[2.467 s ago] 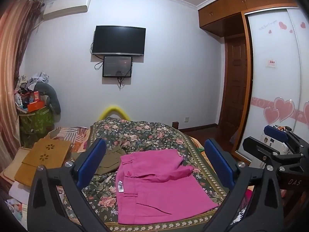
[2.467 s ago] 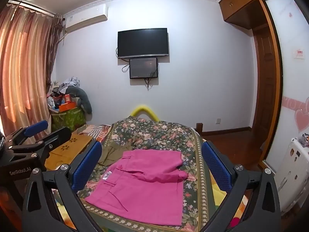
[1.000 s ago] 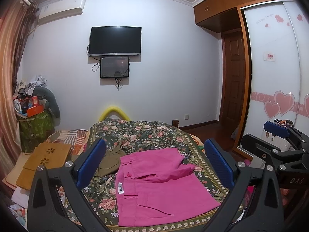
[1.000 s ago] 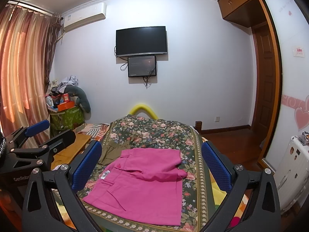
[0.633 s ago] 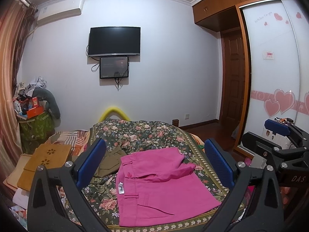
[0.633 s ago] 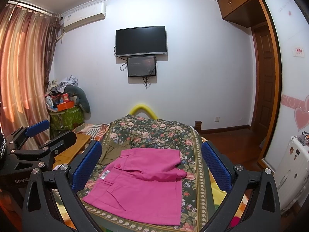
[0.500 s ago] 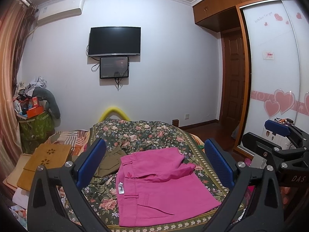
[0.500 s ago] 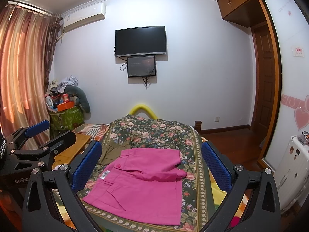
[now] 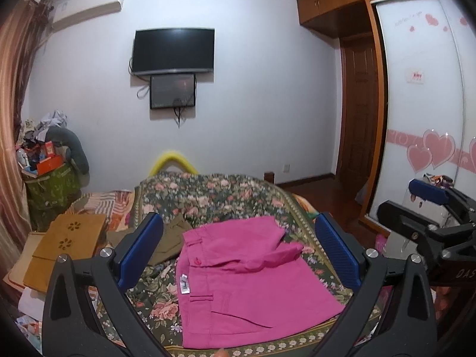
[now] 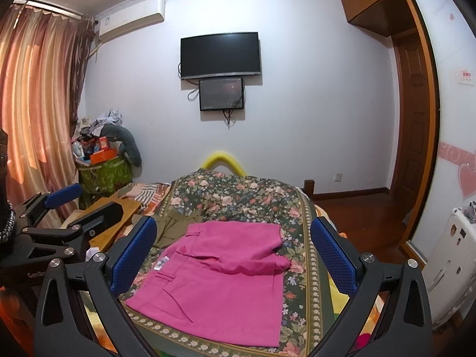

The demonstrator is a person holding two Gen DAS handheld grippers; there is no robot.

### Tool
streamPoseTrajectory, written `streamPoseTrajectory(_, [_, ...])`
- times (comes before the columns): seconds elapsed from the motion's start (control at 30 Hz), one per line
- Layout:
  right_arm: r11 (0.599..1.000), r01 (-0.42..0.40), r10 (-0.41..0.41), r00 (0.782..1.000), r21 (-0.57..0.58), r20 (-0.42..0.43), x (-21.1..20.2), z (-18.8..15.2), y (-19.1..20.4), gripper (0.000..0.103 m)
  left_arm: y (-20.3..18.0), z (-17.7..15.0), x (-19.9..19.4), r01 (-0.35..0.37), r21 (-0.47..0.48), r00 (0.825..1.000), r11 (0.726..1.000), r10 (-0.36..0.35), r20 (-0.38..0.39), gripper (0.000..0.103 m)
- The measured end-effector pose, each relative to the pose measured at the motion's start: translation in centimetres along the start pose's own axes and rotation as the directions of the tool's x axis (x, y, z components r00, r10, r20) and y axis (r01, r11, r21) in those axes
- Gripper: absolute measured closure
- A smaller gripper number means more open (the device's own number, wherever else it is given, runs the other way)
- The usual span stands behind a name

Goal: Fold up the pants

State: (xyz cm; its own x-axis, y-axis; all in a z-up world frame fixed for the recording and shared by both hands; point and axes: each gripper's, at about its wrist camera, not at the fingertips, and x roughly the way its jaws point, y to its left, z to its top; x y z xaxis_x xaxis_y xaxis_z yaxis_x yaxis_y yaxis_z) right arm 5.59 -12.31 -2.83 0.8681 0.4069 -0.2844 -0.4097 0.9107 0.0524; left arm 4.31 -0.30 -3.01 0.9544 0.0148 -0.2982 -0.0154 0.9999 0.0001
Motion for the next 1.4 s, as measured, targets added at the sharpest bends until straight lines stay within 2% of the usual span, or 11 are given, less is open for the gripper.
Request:
streamPoseTrajectory(0.23, [1.0,0.01,-0.012,0.995,-0.018,-0.097,3.9,-1.4,-1.2,0.0,2.6,-1.8,6.9,-0.02,-0.06,0.989,0.998,0.011,-0.148,0.0])
streamPoseTrajectory(0.37, [0.997,0.04,-0.051,0.982,-0.066,-0.183,7.4,-3.0,-2.6,0.0,5.3,-3.4,12.1,-0.023,-0.113,0.965,0.993,-0.007,-0.263,0.0])
streamPoseTrajectory(0.57, [0.995,0.049,-0.076,0.934,-0.086,-0.348,12.9,-6.1,-5.7,0.0,9.2,-5.6,18.8,-0.058,-0.154,0.934,0.986,-0.001,-0.358,0.0])
streamPoseTrajectory(0.67, [0.999,0.021,-0.038,0.901,-0.043,-0.433,15.5,-8.0,-7.4,0.0,11.0,-6.7,21.6,-0.113,-0.103,0.918,0.988,0.064,-0.391,0.0])
streamPoseTrajectory(0.87, [1.0,-0.003,0.0,0.861,-0.006,-0.509,19.3,-10.6,-9.3,0.001,13.7,-9.9,26.4,-0.135,-0.075,0.85,0.988,0.077,-0.521,0.0])
streamPoseTrajectory(0.97, [1.0,-0.014,0.021,0.838,0.017,-0.546,21.5,-11.6,-9.8,0.003,13.8,-11.9,28.6,-0.131,-0.032,0.788,0.991,0.084,-0.61,0.003])
streamPoseTrajectory(1.1, [0.997,-0.047,0.069,0.812,0.053,-0.58,24.3,-12.4,-10.4,0.02,13.1,-14.0,30.2,-0.092,-0.03,0.738,0.995,0.048,-0.673,0.017])
streamPoseTrajectory(1.23, [0.993,-0.085,0.119,0.803,0.085,-0.584,25.7,-12.6,-10.5,0.044,12.4,-15.4,31.0,-0.057,-0.06,0.715,0.997,-0.001,-0.699,0.026])
streamPoseTrajectory(1.3, [0.99,-0.106,0.142,0.803,0.096,-0.579,26.3,-12.5,-10.5,0.046,12.2,-16.0,31.5,-0.048,-0.085,0.698,0.995,-0.028,-0.715,0.025])
streamPoseTrajectory(1.37, [0.989,-0.119,0.149,0.808,0.089,-0.57,26.7,-12.5,-10.3,0.049,12.3,-16.2,31.7,-0.044,-0.103,0.697,0.994,-0.043,-0.716,0.025])
streamPoseTrajectory(1.4, [0.988,-0.126,0.151,0.81,0.083,-0.566,27.1,-12.5,-10.4,0.061,12.5,-16.2,31.8,-0.044,-0.115,0.694,0.992,-0.053,-0.718,0.025])
